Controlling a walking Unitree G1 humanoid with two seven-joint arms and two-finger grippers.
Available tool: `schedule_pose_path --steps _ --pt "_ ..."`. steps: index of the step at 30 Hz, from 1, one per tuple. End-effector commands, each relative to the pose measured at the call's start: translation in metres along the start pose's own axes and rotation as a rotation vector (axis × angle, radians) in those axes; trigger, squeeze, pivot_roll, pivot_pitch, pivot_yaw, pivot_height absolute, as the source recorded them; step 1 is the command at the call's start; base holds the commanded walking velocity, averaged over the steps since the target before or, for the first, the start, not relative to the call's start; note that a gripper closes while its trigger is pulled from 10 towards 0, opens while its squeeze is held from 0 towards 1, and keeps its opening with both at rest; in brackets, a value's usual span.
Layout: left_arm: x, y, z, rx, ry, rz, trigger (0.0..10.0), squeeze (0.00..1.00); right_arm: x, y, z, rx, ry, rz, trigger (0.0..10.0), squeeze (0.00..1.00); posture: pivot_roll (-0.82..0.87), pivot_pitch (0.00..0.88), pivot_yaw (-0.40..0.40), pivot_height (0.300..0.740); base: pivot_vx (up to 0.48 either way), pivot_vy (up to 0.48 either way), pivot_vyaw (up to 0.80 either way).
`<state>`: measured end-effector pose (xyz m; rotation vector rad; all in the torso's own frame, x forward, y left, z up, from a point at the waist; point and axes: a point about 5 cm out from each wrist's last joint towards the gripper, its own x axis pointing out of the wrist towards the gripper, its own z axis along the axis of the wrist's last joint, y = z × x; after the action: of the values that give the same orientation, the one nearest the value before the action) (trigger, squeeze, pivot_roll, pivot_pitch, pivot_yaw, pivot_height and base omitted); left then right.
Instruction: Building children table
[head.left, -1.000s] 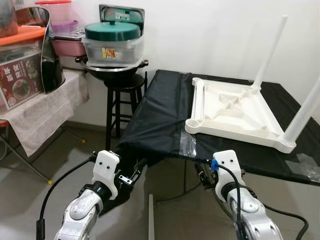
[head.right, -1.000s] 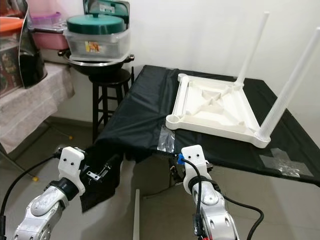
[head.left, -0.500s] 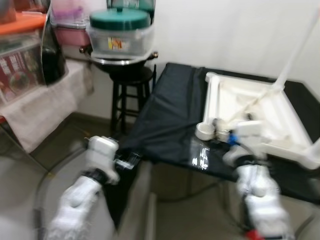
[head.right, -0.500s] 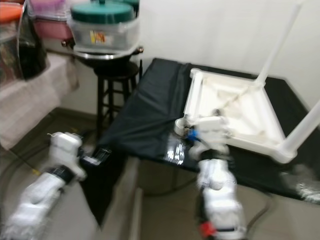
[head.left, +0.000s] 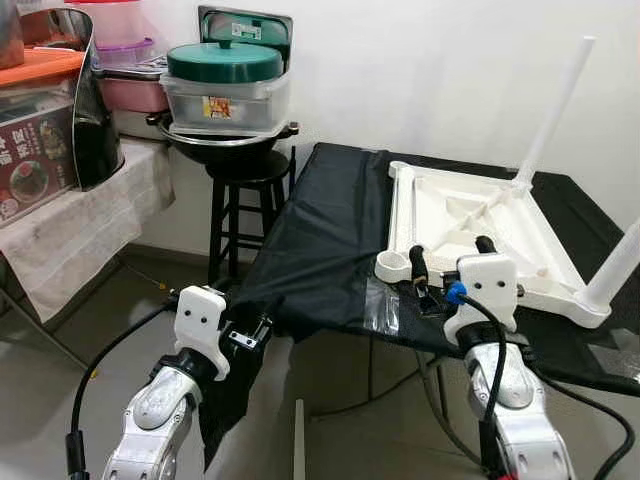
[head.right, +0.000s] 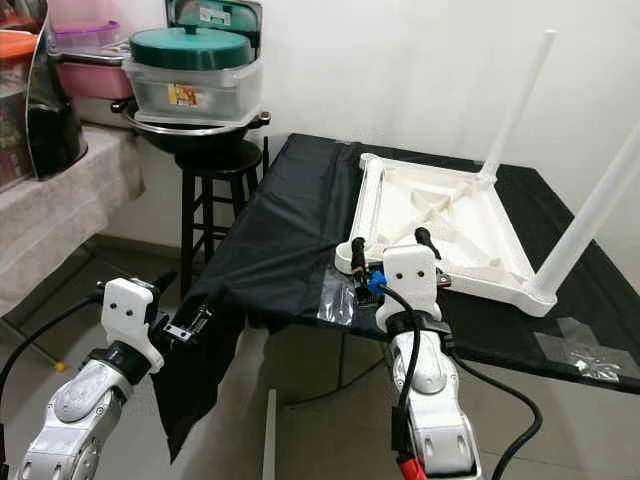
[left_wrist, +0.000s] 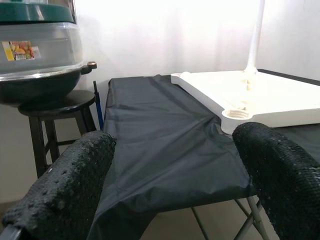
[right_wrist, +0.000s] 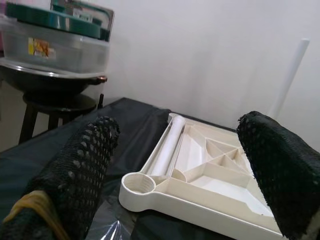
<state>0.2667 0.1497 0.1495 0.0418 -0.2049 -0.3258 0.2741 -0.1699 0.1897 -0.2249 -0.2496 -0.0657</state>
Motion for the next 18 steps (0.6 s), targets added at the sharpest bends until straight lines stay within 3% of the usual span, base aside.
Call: schedule_pose_path --steps 1,18 --pt "0.0003 -0.0004 -0.0021 -0.006 0.003 -0.001 10.0 0.00 -0.0008 -0.0017 -0.0027 -0.007 0.001 -0.015 10.0 0.00 0.06 0.000 -0.088 0.740 0.364 0.000 0.00" --pt "0.0002 -0.0012 -0.0026 -0.008 0.002 -0.006 10.0 0.00 -0.0010 0.0001 -0.0062 -0.008 0.004 -0.003 10.0 0.00 0.06 0.000 -0.091 0.740 0.361 0.000 0.00"
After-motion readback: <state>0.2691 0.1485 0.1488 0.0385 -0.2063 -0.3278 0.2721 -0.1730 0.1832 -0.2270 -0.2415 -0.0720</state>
